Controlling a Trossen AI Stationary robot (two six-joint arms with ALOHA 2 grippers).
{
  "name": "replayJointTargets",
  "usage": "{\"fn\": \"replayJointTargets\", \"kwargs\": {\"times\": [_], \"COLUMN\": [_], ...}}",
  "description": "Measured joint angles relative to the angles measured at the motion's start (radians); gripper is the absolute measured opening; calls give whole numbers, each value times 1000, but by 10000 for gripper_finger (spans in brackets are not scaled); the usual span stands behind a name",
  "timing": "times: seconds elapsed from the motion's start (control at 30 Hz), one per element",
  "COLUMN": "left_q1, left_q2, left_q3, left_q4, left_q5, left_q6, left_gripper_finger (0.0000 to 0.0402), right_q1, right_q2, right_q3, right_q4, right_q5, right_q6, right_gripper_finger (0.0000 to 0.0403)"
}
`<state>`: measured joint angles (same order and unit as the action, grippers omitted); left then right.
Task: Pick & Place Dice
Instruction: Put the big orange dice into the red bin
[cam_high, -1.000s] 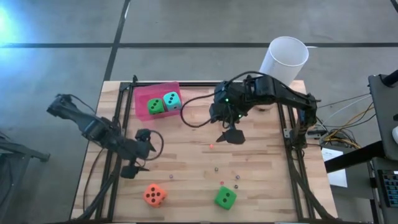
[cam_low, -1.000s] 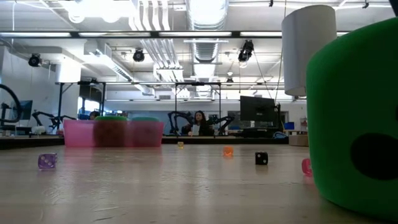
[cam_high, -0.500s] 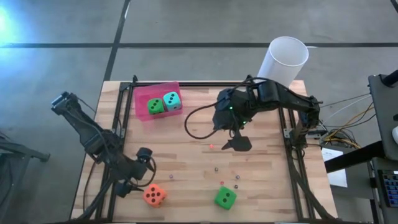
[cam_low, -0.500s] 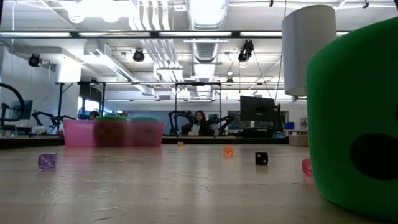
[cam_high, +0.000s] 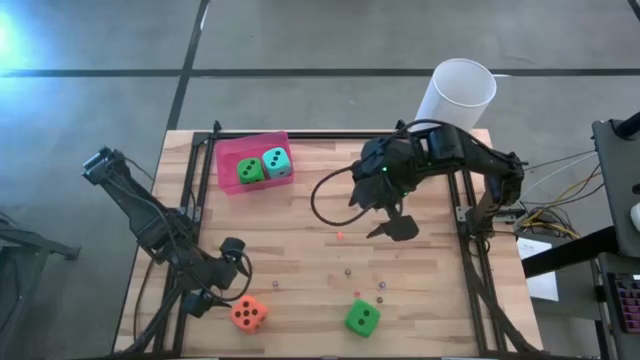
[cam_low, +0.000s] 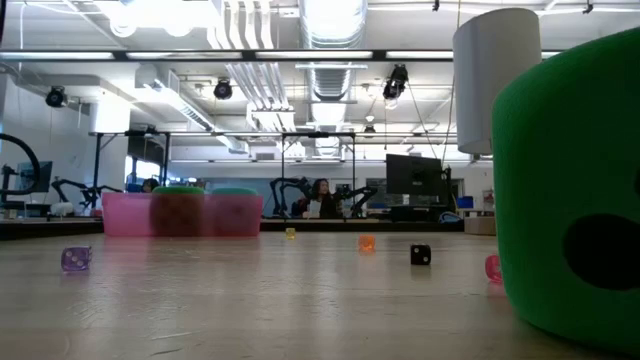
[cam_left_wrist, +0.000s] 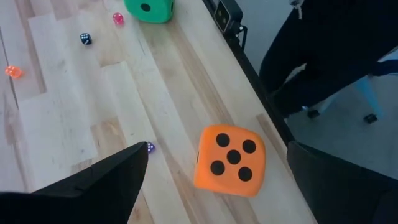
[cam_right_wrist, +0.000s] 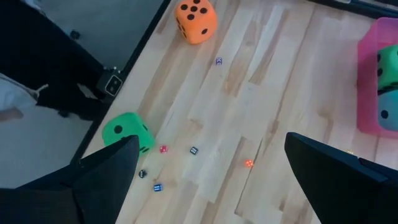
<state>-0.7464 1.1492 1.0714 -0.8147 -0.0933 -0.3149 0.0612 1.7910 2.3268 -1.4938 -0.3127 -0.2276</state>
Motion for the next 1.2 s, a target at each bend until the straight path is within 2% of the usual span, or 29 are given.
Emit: {"fn": "replayJointTargets", "kwargs": {"times": [0.3, 0.63, 0.9, 1.2], "left_q1": [0, 0, 1, 3], "left_q2": [-1, -5, -5, -5], "left_q3": [0, 0, 0, 0], "left_q4": [-27, -159, -157, -156], "left_q5": [-3, -3, -3, -4], "left_q6": [1, 0, 0, 0], "left_gripper_finger": [386, 391, 386, 390], "right_q1": [0, 0, 0, 0], "right_q2": [-4, -4, -4, -4], "right_q3": [-1, -3, -5, -5], "right_q4": [6, 9, 9, 11], "right_q5": [0, -1, -1, -1], "right_q6": [42, 64, 141, 142], "right_gripper_finger": [400, 400, 400, 400]}}
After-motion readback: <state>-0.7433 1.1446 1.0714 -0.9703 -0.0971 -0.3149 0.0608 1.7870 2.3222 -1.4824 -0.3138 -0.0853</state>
